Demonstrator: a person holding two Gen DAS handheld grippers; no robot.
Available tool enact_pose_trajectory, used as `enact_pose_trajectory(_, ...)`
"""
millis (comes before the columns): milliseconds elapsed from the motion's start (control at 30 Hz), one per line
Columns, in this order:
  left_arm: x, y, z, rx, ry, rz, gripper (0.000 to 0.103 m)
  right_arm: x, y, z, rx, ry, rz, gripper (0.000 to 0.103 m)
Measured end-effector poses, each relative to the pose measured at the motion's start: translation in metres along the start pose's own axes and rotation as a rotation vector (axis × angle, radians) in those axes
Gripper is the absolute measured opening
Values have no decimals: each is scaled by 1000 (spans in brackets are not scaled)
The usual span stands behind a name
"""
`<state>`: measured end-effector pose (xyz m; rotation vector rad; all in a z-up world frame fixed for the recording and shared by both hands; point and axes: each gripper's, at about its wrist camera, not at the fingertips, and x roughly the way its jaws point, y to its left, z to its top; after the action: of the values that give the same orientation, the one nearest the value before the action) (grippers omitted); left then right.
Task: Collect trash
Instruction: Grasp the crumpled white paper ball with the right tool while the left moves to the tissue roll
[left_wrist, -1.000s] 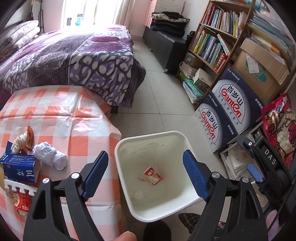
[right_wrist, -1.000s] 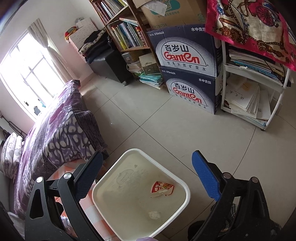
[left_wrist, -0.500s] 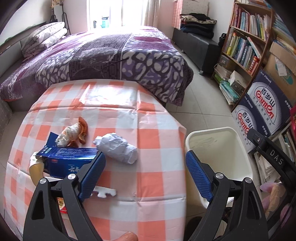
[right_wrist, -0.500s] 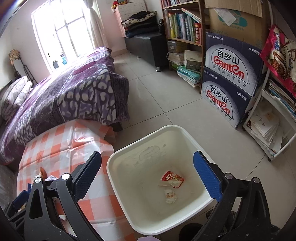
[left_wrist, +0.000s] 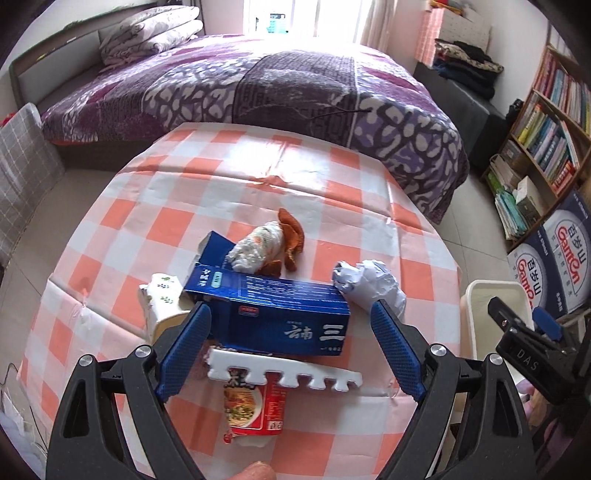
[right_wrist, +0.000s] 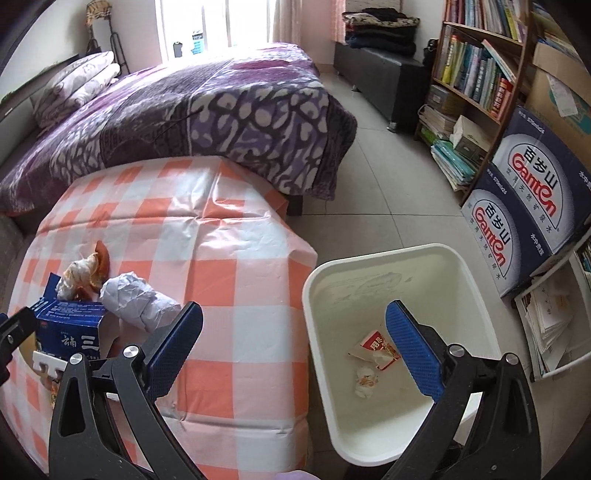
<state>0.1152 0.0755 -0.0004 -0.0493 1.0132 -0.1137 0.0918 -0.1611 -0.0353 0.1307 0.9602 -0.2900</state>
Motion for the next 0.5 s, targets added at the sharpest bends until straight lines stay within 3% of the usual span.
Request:
enact_pose_trajectory(300,5,68,23,-178,41,-6,86,39,75,9,-236,102,99,95)
enact_pose_trajectory(500,25,77,55,-200,96,-60,86,55,110,4,-425,75,120,95)
